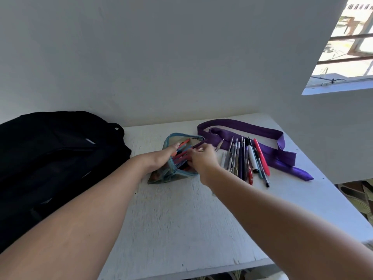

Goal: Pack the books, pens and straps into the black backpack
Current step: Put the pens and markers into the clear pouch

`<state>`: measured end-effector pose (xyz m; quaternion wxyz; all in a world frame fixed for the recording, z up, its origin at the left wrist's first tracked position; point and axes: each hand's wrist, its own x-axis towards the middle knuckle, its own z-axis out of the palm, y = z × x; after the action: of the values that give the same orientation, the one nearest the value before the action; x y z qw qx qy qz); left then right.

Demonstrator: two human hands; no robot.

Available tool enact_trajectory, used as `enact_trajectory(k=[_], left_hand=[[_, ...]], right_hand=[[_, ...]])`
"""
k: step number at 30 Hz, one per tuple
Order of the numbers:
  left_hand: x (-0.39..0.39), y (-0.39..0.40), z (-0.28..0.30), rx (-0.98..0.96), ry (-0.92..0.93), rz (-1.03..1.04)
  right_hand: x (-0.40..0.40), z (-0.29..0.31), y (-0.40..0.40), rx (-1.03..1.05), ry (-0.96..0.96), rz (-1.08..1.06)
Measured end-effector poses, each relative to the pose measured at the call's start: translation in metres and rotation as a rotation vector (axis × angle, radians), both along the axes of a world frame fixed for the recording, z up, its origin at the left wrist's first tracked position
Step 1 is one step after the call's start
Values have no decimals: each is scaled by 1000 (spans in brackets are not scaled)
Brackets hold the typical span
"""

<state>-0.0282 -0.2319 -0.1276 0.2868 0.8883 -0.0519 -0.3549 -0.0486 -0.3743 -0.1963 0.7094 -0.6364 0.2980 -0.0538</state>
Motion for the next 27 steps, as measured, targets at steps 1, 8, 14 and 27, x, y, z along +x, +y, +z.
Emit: enact_trajectory(k=[1, 8, 14, 27], left_hand=[[0, -3, 1, -4, 4, -1], [-8, -6, 19, -6, 2, 41], [-6, -1, 21, 2, 10, 67], [20, -13, -8, -171, -442, 100]], right_hand=[[3, -3, 2, -56, -14, 45], [10, 8, -4, -270, -24, 82], [13, 15, -2, -449, -74, 227], [32, 10, 6, -13, -21, 146]])
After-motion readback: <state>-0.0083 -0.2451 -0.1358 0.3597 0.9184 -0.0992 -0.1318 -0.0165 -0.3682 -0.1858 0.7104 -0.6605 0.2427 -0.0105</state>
